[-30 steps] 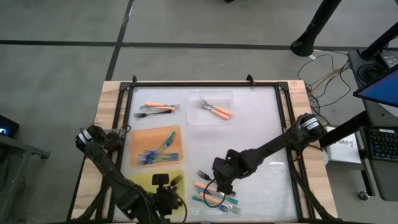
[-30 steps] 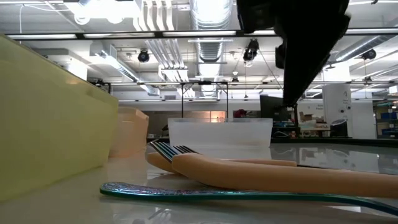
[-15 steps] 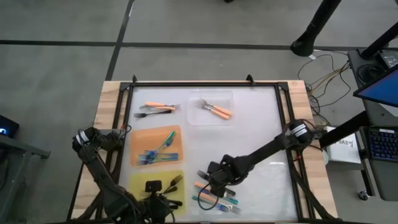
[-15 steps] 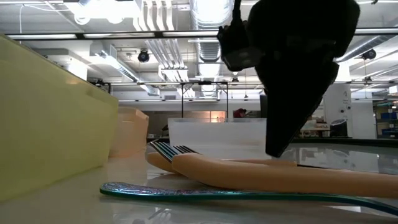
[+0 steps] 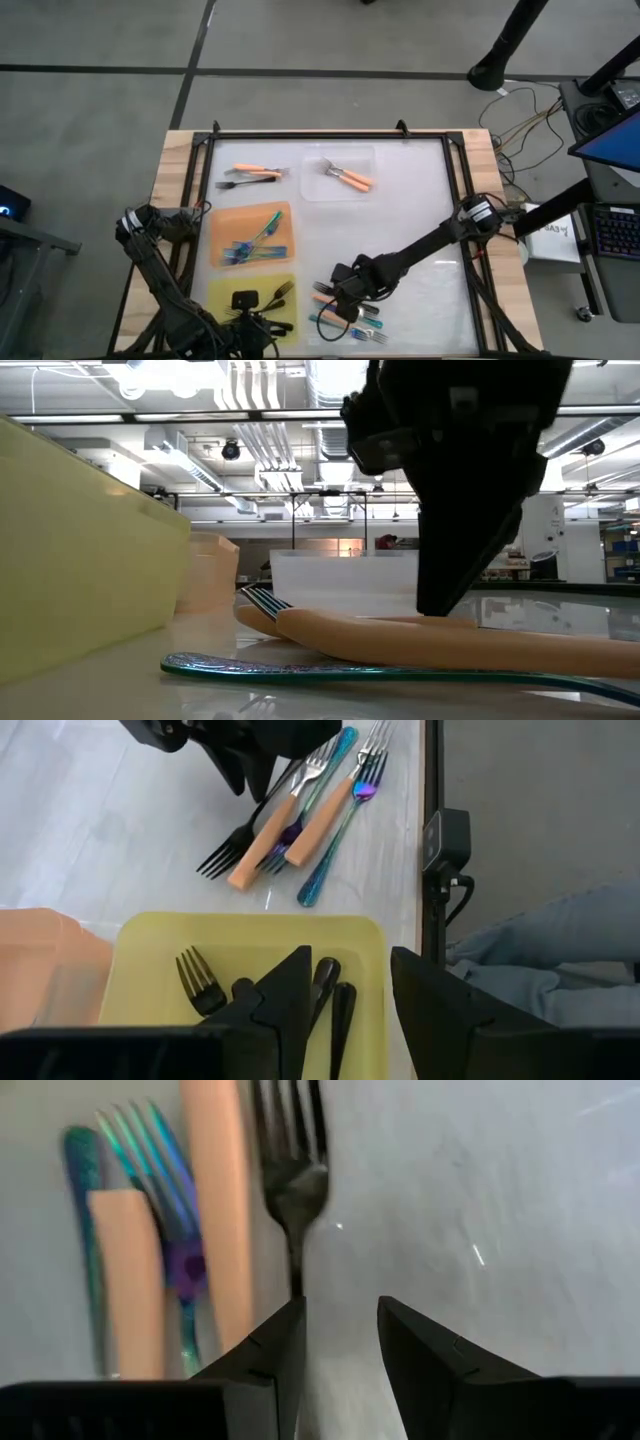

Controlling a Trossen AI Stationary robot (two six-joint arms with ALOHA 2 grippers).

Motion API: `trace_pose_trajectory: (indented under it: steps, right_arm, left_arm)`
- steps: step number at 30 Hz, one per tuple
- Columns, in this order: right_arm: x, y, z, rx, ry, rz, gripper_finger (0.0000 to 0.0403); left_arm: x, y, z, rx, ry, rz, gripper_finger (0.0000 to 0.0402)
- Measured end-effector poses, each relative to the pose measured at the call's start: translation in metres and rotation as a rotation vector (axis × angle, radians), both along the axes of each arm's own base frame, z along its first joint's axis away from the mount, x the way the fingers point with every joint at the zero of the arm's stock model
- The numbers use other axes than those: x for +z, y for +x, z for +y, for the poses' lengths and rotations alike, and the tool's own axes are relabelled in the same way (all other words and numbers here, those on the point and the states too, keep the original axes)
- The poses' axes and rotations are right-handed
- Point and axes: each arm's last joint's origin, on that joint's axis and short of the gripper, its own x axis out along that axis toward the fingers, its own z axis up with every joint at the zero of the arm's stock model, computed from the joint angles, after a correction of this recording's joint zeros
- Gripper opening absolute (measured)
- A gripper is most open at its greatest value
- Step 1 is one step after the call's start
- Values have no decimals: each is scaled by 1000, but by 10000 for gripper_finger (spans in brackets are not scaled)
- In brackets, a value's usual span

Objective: Sort silverware by color (type)
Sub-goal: Put the black fork into the yellow bin

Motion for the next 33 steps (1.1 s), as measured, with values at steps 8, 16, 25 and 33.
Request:
trace_pose_trajectory:
  steps: [8, 16, 25, 33]
  right_arm:
    - [2, -2, 8, 21, 5, -14, 116]
    - [2, -4, 11, 23, -39, -31, 116]
    - [-17, -4, 17, 52, -72, 5, 116]
    - [-24, -4, 16, 116, -128, 15, 86]
  left_arm:
    - [0, 0, 0, 0, 0, 0, 119]
    - [0, 0, 0, 0, 0, -1, 119]
    - [0, 0, 0, 0, 0, -1, 119]
    - [0, 0, 0, 0, 0, -1, 119]
